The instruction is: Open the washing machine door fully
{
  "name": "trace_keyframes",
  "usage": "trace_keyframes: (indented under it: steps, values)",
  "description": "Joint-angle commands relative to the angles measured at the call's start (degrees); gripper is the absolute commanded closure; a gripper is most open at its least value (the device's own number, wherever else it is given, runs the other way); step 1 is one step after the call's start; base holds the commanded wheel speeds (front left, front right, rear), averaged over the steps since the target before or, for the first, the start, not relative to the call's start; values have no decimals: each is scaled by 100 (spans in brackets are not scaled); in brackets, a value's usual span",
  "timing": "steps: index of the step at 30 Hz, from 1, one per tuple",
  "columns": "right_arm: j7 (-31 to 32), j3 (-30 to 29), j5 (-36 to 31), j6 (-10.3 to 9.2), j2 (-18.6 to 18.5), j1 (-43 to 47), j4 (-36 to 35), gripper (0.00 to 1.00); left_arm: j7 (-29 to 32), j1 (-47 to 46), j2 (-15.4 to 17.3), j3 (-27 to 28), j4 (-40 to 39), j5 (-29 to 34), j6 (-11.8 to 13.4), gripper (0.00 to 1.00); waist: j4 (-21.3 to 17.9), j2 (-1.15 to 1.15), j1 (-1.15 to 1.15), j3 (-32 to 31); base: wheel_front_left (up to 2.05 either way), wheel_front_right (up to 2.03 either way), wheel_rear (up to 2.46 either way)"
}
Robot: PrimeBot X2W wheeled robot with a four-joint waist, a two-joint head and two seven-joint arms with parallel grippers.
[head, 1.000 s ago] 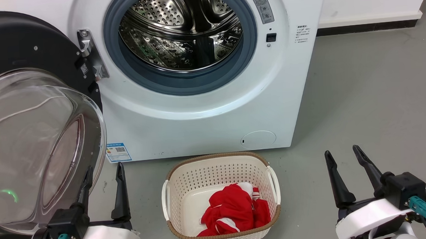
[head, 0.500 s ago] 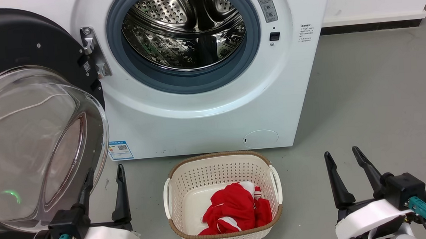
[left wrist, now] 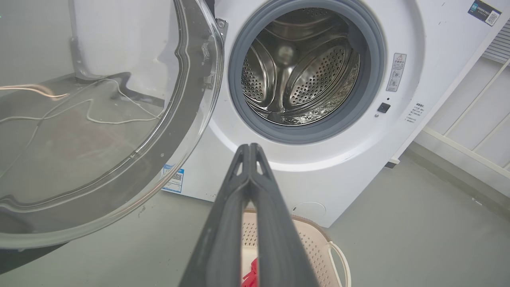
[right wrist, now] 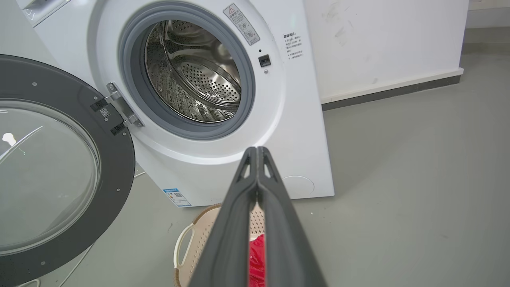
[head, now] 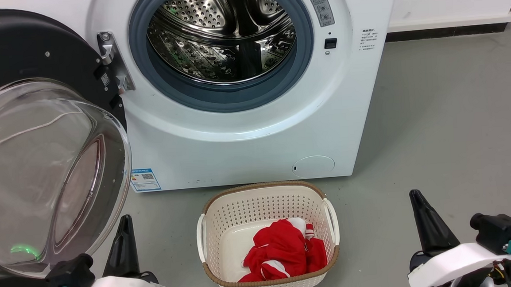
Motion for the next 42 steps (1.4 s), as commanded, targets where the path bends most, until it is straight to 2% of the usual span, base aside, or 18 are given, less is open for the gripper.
trace_keyframes:
  steps: [1,23,42]
  values:
    - [37,-29,361,0,-49,-161,-47,100,69,-179,17,14,-73,-341,-12,100,3,0,0,1,0,0,0]
    - [335,-162,2404,-1,-124,-309,116,100,537,-292,18,34,27,-2310,-31,100,29,0,0,7,0,0,0]
    - [584,-299,3858,-1,-148,-406,233,100,901,-391,19,71,129,-3737,-43,100,52,0,0,13,0,0,0]
